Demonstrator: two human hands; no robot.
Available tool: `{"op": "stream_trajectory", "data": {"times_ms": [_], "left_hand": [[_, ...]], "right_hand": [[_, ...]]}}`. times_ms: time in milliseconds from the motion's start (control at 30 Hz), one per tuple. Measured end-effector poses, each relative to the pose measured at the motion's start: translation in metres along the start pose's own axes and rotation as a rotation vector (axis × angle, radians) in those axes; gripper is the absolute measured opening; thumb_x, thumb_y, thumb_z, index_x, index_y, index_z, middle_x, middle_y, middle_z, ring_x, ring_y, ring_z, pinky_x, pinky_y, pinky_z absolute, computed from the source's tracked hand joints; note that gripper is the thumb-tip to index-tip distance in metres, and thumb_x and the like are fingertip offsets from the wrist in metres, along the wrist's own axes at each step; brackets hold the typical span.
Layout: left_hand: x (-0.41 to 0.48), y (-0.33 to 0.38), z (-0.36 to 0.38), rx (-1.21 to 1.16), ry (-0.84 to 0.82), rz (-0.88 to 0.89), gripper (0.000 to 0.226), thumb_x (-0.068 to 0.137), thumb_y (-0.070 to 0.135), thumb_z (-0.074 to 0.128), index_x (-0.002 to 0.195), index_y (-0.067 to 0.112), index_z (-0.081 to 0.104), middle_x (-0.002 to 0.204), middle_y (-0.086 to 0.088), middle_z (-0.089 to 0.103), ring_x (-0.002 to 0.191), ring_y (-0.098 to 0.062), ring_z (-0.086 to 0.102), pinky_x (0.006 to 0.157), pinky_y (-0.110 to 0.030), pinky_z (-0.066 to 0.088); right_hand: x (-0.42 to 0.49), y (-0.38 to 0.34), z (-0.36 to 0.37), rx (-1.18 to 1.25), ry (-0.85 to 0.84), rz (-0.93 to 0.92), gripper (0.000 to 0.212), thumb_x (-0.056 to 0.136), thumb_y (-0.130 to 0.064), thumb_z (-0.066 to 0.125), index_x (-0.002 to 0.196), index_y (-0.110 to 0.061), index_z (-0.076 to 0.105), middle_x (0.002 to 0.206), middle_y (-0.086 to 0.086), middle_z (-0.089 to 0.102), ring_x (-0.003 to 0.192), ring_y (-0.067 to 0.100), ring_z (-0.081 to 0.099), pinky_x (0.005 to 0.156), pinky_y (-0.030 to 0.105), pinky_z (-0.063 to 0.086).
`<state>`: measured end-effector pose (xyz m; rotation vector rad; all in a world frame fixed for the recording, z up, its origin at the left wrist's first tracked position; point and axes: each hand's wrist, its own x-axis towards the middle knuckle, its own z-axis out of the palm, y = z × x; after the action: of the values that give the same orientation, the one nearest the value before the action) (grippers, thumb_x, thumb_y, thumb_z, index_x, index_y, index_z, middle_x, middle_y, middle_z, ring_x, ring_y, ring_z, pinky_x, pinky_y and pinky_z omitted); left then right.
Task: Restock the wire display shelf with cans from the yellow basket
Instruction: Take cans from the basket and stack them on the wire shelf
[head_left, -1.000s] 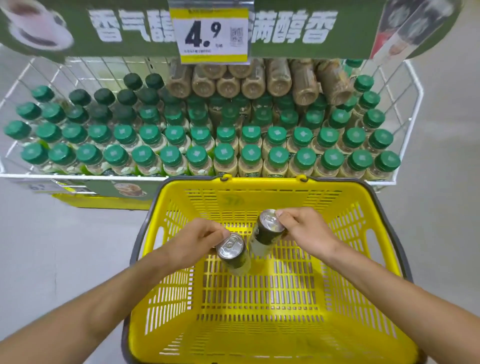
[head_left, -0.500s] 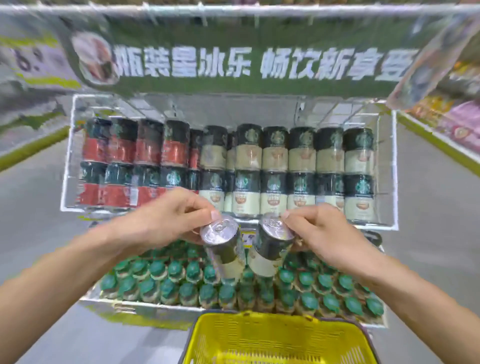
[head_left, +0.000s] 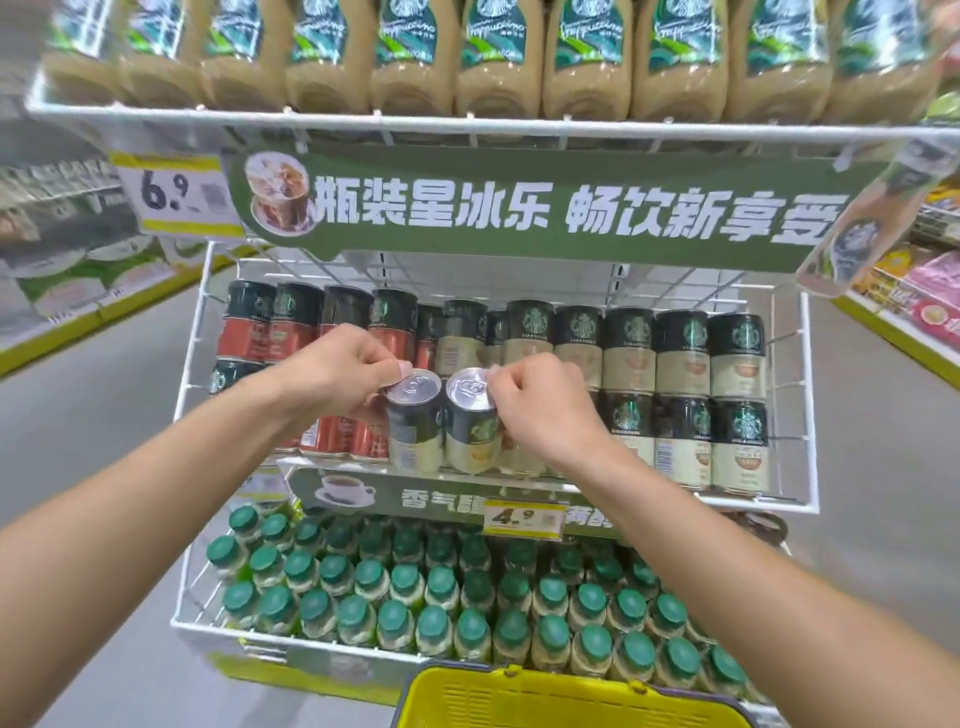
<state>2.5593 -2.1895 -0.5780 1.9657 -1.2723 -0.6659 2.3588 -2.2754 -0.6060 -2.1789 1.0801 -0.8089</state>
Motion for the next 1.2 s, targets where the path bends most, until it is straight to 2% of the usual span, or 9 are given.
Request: {"op": "stream_trajectory", "data": {"times_ms": [133, 267, 400, 533, 667, 867, 1000, 1100, 1200], "left_hand": [[0.006, -0.001, 0.002, -0.031, 0.033, -0.092, 0.043, 0.101, 0.029, 0.065, 0.082, -0.008, 0.074, 0.075, -0.001, 0.081, 0.073, -0.019, 0.08, 0.078, -0.037, 0.066], [0.005, -0.006, 0.016, 0.035, 0.072, -0.122, 0.047, 0.101, 0.031, 0.065, 0.068, -0.002, 0.069, 0.07, -0.001, 0.074, 0.065, -0.02, 0.072, 0.077, -0.041, 0.067], [0.002, -0.007, 0.027, 0.035, 0.197, -0.146, 0.045, 0.099, 0.03, 0.068, 0.068, -0.002, 0.072, 0.072, 0.003, 0.077, 0.07, -0.025, 0.078, 0.075, -0.043, 0.066], [-0.002, -0.004, 0.029, 0.053, 0.222, -0.144, 0.046, 0.099, 0.031, 0.068, 0.06, 0.007, 0.072, 0.079, -0.003, 0.08, 0.073, -0.025, 0.079, 0.078, -0.042, 0.065], [-0.002, -0.004, 0.027, 0.007, 0.186, -0.128, 0.042, 0.1, 0.028, 0.067, 0.067, 0.004, 0.077, 0.087, -0.005, 0.081, 0.08, -0.023, 0.079, 0.079, -0.042, 0.066], [-0.013, -0.017, 0.025, -0.042, 0.17, -0.103, 0.045, 0.101, 0.029, 0.066, 0.077, -0.008, 0.073, 0.074, -0.013, 0.079, 0.067, -0.023, 0.078, 0.082, -0.045, 0.066], [-0.022, -0.017, 0.032, 0.011, 0.179, -0.073, 0.049, 0.101, 0.031, 0.066, 0.072, -0.009, 0.07, 0.04, 0.008, 0.054, 0.036, -0.006, 0.053, 0.082, -0.046, 0.065], [-0.024, -0.012, 0.033, -0.013, 0.204, -0.069, 0.049, 0.1, 0.029, 0.067, 0.063, -0.003, 0.069, 0.04, 0.009, 0.053, 0.043, -0.01, 0.056, 0.082, -0.048, 0.065], [-0.032, -0.006, 0.034, 0.011, 0.221, -0.063, 0.055, 0.101, 0.028, 0.067, 0.049, 0.009, 0.068, 0.035, 0.011, 0.049, 0.032, -0.003, 0.048, 0.081, -0.045, 0.065]], "right_hand": [[0.002, -0.002, 0.003, -0.05, 0.025, 0.034, 0.058, 0.106, -0.031, 0.046, 0.052, -0.014, 0.054, 0.062, 0.006, 0.062, 0.062, 0.027, 0.063, 0.082, 0.04, 0.058], [-0.005, -0.004, 0.013, -0.109, 0.035, 0.022, 0.045, 0.1, -0.017, 0.048, 0.057, -0.009, 0.057, 0.062, 0.009, 0.061, 0.06, 0.03, 0.057, 0.065, 0.041, 0.054], [-0.013, -0.007, 0.027, -0.152, 0.086, -0.04, 0.041, 0.098, -0.012, 0.046, 0.057, -0.012, 0.048, 0.06, 0.009, 0.052, 0.06, 0.032, 0.048, 0.057, 0.04, 0.045], [-0.015, -0.007, 0.026, -0.144, 0.098, -0.011, 0.044, 0.101, -0.015, 0.046, 0.057, -0.014, 0.047, 0.062, 0.009, 0.051, 0.061, 0.031, 0.042, 0.058, 0.038, 0.038], [-0.01, -0.007, 0.022, -0.122, 0.076, 0.034, 0.04, 0.096, -0.007, 0.044, 0.056, -0.007, 0.047, 0.059, 0.008, 0.045, 0.059, 0.029, 0.038, 0.058, 0.037, 0.031], [-0.01, -0.005, 0.02, -0.113, 0.082, 0.049, 0.04, 0.098, -0.01, 0.046, 0.061, -0.002, 0.059, 0.062, 0.009, 0.055, 0.061, 0.03, 0.047, 0.058, 0.037, 0.036], [-0.006, -0.002, 0.019, -0.118, 0.076, 0.028, 0.038, 0.098, -0.01, 0.046, 0.063, 0.001, 0.058, 0.061, 0.012, 0.054, 0.064, 0.033, 0.048, 0.06, 0.041, 0.044], [-0.005, -0.001, 0.018, -0.117, 0.09, 0.018, 0.038, 0.098, -0.01, 0.048, 0.066, 0.004, 0.062, 0.064, 0.012, 0.061, 0.065, 0.033, 0.055, 0.061, 0.04, 0.049], [-0.009, -0.001, 0.014, -0.121, 0.105, -0.012, 0.036, 0.1, -0.011, 0.051, 0.073, 0.006, 0.067, 0.08, 0.015, 0.075, 0.08, 0.036, 0.07, 0.069, 0.043, 0.057]]}}
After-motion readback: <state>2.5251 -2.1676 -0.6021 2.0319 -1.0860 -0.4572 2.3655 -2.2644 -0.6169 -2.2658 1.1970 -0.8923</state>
